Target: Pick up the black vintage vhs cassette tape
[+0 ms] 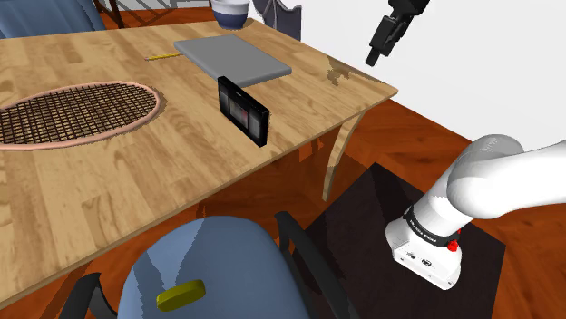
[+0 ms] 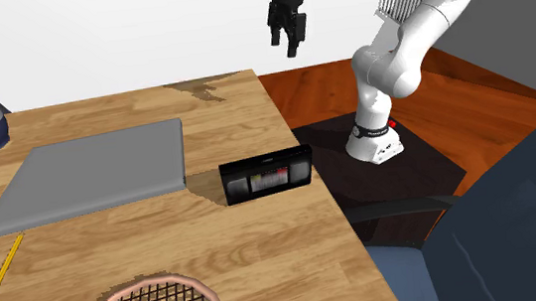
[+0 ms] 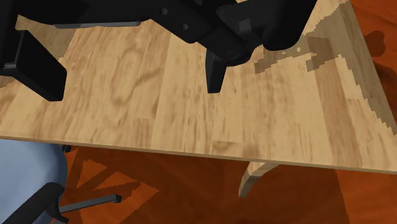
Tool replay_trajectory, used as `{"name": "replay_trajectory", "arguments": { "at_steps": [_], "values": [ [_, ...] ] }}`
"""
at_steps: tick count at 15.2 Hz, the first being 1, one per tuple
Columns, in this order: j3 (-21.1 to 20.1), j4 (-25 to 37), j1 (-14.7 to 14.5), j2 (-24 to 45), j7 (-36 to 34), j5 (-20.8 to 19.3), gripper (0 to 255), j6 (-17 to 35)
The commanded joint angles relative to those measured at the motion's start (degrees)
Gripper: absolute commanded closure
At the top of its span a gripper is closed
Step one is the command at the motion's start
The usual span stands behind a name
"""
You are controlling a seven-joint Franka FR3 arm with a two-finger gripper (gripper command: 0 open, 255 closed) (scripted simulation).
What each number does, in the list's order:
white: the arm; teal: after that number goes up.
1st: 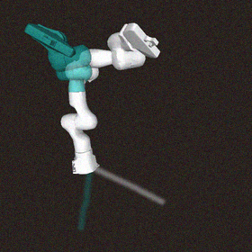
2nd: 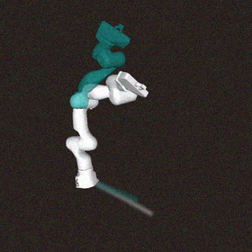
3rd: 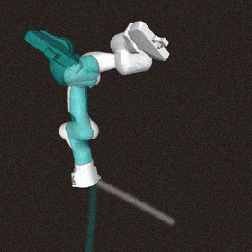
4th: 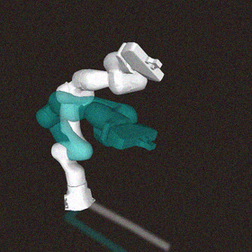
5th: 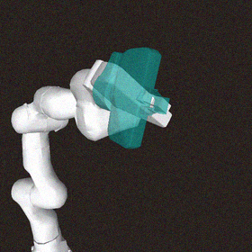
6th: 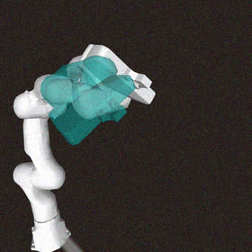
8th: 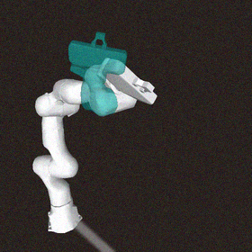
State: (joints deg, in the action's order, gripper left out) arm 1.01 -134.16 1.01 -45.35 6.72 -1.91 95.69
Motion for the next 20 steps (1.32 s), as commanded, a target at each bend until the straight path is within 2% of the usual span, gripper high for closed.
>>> {"name": "replay_trajectory", "arguments": {
  "at_steps": [1, 11, 20],
  "values": [
    [0.00, 0.00, 0.00, 0.00, 0.00, 0.00, 0, 0.00],
    [-11.50, 6.27, -2.43, 13.06, -15.01, 5.71, 0, 4.54],
    [-20.71, 18.17, -3.42, 29.41, -28.71, 5.88, 0, 7.21]
  ]
}}
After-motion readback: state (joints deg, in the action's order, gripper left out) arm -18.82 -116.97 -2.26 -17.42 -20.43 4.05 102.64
